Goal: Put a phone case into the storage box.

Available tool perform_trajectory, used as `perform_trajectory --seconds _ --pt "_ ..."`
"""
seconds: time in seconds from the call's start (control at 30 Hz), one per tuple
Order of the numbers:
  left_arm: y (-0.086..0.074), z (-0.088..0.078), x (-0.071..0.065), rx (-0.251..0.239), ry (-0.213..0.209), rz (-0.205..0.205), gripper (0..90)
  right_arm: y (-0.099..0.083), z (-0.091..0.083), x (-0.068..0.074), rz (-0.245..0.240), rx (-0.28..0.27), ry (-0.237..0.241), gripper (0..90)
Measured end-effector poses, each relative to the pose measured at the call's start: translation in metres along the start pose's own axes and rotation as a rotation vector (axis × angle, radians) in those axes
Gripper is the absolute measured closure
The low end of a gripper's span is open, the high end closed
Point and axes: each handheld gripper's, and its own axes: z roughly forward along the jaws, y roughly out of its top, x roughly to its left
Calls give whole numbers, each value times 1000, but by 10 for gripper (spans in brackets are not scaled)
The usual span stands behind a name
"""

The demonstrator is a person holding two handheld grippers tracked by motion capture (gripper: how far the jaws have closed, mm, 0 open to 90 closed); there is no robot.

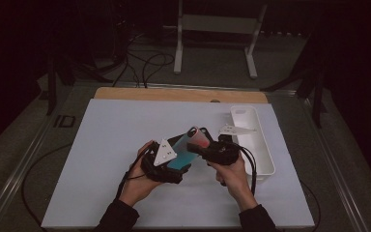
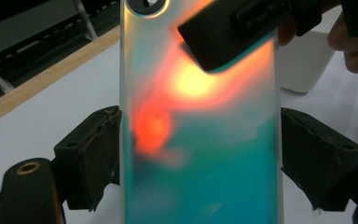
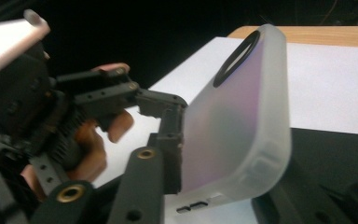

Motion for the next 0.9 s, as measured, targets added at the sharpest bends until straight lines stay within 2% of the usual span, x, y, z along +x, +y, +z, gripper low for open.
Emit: perform_trajectory --seconds 0.3,0.53,0.7,0.83,0.9 --pt "-2 2 0 15 14 14 167 1 2 4 7 1 -3 780" --pt "-2 3 -1 17 44 22 166 2 4 7 20 1 -13 809" --pt "-3 5 1 19 34 5 166 3 5 8 23 7 5 835" --pt "-4 4 3 6 14 -14 164 5 6 13 -2 14 -2 860" --pt "-5 3 4 5 8 -22 218 5 6 13 -4 12 3 864"
